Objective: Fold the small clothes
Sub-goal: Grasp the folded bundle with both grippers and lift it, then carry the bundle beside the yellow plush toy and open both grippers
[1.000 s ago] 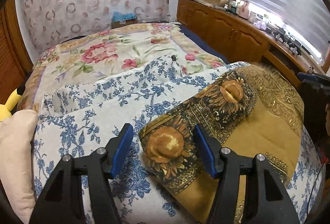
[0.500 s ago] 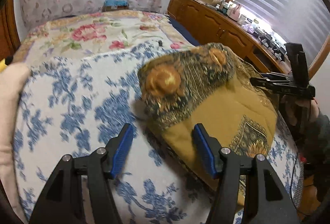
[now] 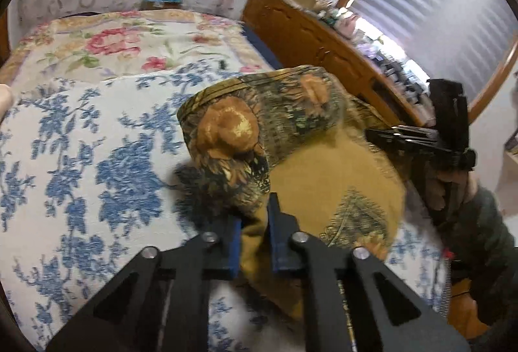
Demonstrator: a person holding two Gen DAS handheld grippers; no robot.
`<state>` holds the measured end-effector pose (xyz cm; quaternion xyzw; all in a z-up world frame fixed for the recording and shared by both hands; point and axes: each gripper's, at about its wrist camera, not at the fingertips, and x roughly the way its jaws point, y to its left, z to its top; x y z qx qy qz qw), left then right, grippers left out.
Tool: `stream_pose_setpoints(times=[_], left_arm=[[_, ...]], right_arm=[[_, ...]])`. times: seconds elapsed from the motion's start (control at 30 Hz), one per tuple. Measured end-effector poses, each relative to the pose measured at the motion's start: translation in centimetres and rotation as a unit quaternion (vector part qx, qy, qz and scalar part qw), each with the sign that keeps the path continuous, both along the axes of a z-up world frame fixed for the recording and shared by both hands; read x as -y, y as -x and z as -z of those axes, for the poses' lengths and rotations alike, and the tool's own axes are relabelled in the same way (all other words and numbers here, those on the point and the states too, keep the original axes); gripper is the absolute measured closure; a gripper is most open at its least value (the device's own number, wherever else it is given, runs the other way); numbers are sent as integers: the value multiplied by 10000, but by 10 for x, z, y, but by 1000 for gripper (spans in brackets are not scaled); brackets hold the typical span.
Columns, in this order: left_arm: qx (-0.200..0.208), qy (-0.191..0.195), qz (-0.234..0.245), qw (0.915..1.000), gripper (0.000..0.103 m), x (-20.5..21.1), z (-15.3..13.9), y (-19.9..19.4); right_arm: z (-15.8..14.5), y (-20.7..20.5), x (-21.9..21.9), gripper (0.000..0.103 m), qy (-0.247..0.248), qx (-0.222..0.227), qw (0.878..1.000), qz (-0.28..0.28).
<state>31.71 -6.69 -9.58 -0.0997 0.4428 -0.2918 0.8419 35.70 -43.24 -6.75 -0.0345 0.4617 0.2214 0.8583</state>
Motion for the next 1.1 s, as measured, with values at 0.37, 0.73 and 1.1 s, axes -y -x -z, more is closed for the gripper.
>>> stream_pose_setpoints(times=[0.37,0.73,1.1], left_arm=[[978,484,52,9940,99,-39,-84,59],[1526,322,-1276,9795,99,-182,-112,122],[1221,242,-2764,9529,99,-317,-57,158]], right_arm=[[-82,42,-54,94,5,1162,9921,-480],[-131,21,-209,94,-225,1679,9705,-1715],[-109,-23,-430,95,-120,1635,9385,-3039]])
